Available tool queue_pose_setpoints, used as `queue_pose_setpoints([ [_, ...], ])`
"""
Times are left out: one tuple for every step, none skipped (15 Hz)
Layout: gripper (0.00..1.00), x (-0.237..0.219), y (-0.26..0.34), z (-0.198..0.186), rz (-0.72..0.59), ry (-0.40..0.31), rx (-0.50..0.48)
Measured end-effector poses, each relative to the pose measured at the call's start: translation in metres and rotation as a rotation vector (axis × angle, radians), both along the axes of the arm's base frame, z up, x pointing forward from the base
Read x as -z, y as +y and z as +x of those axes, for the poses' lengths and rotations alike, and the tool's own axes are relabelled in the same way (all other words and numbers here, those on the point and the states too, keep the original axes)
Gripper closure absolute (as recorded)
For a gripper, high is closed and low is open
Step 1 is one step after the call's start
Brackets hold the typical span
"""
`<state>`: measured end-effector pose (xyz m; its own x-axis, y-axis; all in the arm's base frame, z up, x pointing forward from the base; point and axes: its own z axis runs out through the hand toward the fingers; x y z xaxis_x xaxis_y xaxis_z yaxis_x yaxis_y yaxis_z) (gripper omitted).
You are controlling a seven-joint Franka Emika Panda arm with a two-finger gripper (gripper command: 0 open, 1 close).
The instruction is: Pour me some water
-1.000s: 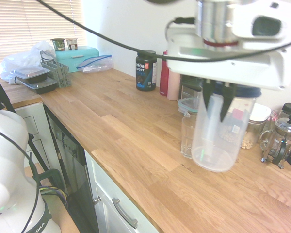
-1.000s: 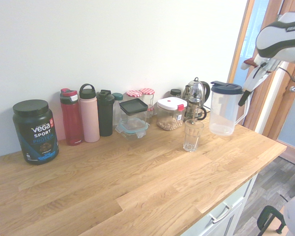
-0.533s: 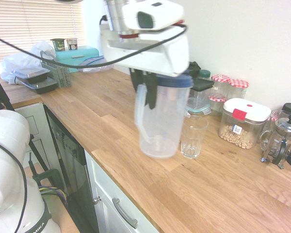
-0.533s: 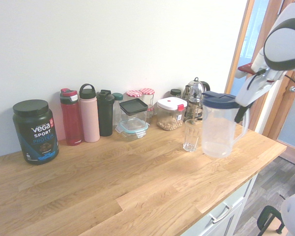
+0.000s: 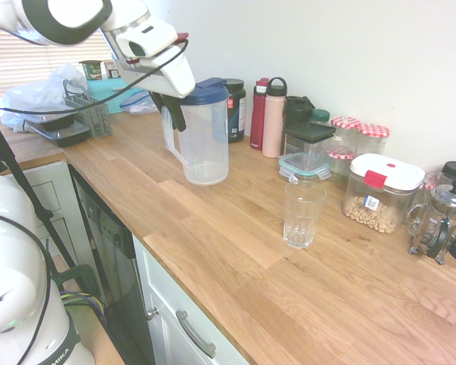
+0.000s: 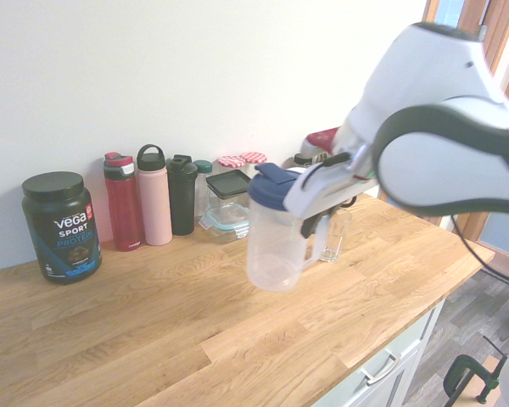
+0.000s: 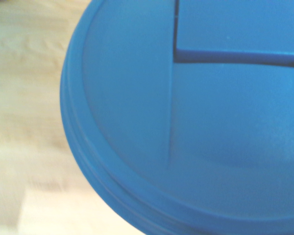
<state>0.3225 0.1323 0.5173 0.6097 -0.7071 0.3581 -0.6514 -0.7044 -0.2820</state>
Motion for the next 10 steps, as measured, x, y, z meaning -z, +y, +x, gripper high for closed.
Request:
queue_pose_setpoints([
  [1.0,0.008,0.016,0.014,0.013,0.003,0.008],
  [1.0,0.013,0.032,0.028,0.028,0.003,0.02],
  [1.0,0.016,0.047,0.039,0.045,-0.003,0.036],
  [1.0,0.022,0.061,0.047,0.058,-0.008,0.056],
  [1.0,0.029,0.076,0.053,0.061,-0.006,0.075],
  [1.0,0.037,0.087,0.055,0.058,0.0,0.093],
  [1.0,0.043,0.097,0.054,0.052,0.006,0.104],
  [1.0,0.046,0.104,0.051,0.044,0.004,0.11],
  [1.0,0.046,0.111,0.047,0.038,-0.003,0.116],
  [1.0,0.047,0.117,0.043,0.034,-0.008,0.121],
])
